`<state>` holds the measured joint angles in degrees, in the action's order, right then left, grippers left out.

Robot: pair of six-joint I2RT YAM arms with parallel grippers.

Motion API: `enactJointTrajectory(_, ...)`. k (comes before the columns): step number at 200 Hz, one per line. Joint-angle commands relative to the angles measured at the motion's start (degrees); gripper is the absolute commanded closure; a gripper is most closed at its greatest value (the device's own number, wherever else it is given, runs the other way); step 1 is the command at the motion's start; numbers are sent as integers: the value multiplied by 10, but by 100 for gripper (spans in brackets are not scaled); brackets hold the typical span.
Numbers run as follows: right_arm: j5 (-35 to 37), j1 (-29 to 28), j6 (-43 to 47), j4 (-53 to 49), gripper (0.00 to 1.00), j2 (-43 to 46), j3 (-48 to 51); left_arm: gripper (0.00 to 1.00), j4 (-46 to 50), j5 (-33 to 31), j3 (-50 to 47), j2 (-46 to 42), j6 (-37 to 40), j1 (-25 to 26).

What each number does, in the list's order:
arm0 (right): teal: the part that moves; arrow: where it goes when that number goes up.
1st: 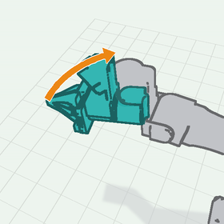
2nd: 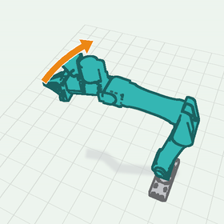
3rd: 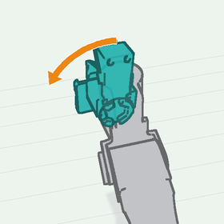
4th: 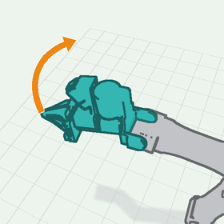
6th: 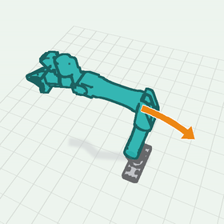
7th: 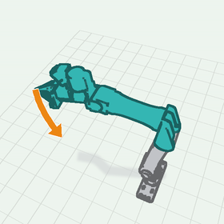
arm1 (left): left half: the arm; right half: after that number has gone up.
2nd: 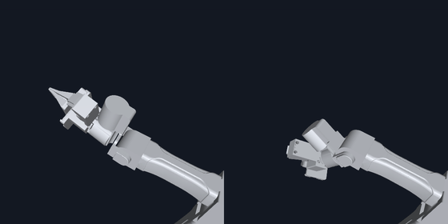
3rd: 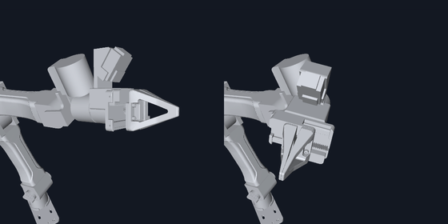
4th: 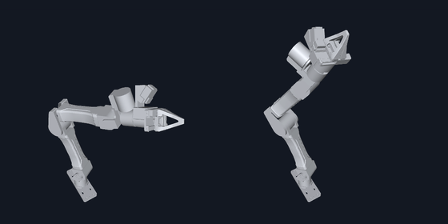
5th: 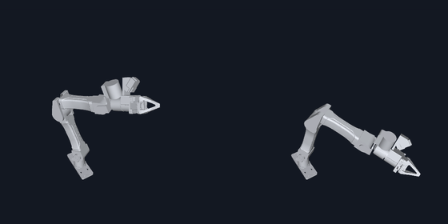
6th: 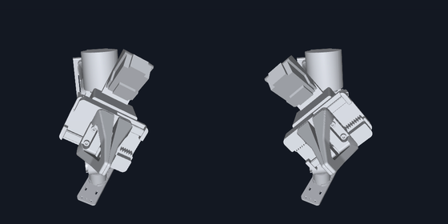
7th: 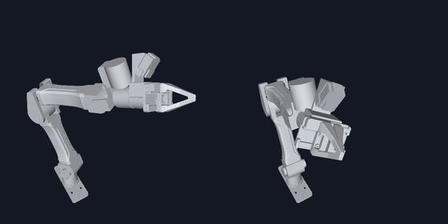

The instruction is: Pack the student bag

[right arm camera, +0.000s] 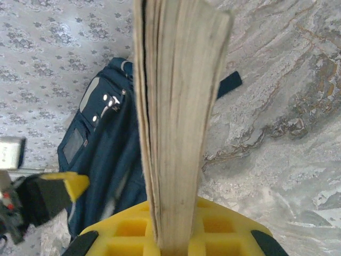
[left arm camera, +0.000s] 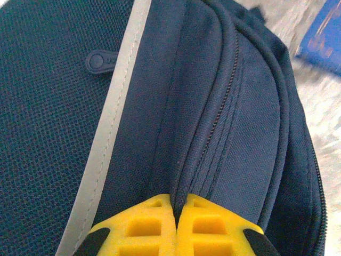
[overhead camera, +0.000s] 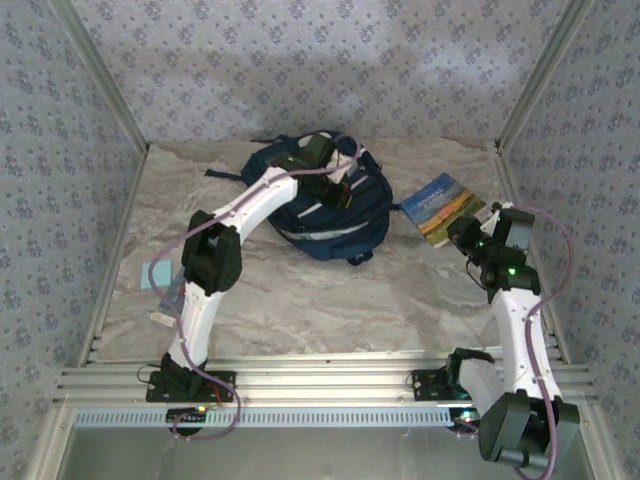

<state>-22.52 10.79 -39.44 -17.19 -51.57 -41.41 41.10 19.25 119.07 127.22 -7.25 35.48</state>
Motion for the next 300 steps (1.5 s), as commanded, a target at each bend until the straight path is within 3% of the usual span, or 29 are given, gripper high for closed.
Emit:
enactJointTrajectory(1, -7, 1, 12, 15, 100, 20, -20, 100, 12, 87, 88, -36, -37, -15)
enactJointTrajectory(60, -18, -30, 3, 33, 100, 26, -27, 100, 88, 154, 291, 34, -80, -38)
enactJointTrajectory(102, -39, -46, -43, 66, 100, 24, -28, 100, 23, 219, 302, 50, -163, -55)
enactJointTrajectory(163, 32, -177, -105, 140, 100, 6, -10, 100, -8, 236, 313, 73, -202, -59)
enactJointTrajectory(191, 50, -219, -136, 177, 100, -40, 6, 100, -15, 246, 313, 78, -212, -58)
enactJointTrajectory(230, 60, -250, -192, 303, 100, -141, 27, 100, -19, 264, 313, 77, -225, -54)
enactJointTrajectory(300, 146, -316, -189, 450, 100, -287, -25, 100, -33, 268, 310, 79, -226, -44)
